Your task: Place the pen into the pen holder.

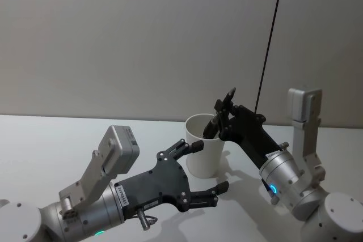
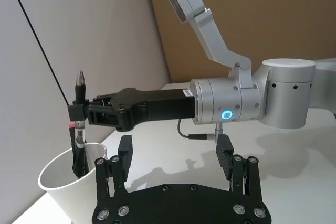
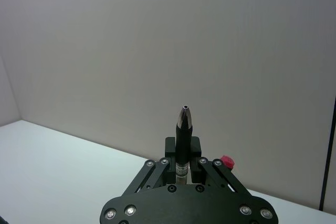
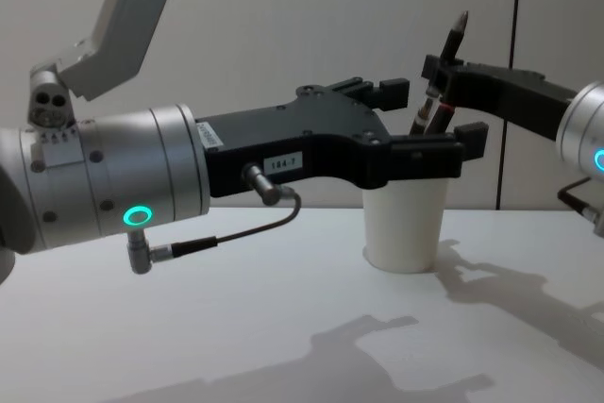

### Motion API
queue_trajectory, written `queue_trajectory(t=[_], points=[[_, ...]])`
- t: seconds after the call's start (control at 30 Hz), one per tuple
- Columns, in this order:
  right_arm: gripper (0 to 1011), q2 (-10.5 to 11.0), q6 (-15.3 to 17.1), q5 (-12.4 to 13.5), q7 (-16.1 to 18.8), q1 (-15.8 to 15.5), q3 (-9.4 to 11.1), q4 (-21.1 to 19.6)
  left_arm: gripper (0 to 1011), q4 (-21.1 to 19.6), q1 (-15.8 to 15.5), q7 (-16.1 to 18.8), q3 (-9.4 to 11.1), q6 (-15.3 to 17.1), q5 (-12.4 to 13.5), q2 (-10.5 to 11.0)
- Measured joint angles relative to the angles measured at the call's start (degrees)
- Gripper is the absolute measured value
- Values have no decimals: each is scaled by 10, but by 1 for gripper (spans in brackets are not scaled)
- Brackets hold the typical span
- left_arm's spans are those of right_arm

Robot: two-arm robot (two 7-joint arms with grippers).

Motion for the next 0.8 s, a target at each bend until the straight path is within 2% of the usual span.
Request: queue_trajectory(t=[0.3, 0.37, 0.57, 0.6, 0.7, 0.8], points=[[148, -2, 7, -18, -14, -5, -3, -2, 1002, 0, 0, 0, 0, 0, 0, 0], [176, -2, 8, -20, -16, -5, -4, -2, 1002, 0, 0, 0, 0, 0, 0, 0], [341, -3, 10, -25, -20, -7, -5, -2, 1002, 0, 0, 0, 0, 0, 0, 0], [403, -3, 10, -26, -21, -7, -5, -2, 1002, 0, 0, 0, 0, 0, 0, 0], [459, -3, 10, -27, -22, -7, -5, -3, 1002, 0, 0, 0, 0, 0, 0, 0], [574, -3, 11, -29, -23, -8, -5, -3, 1002, 0, 0, 0, 0, 0, 0, 0]])
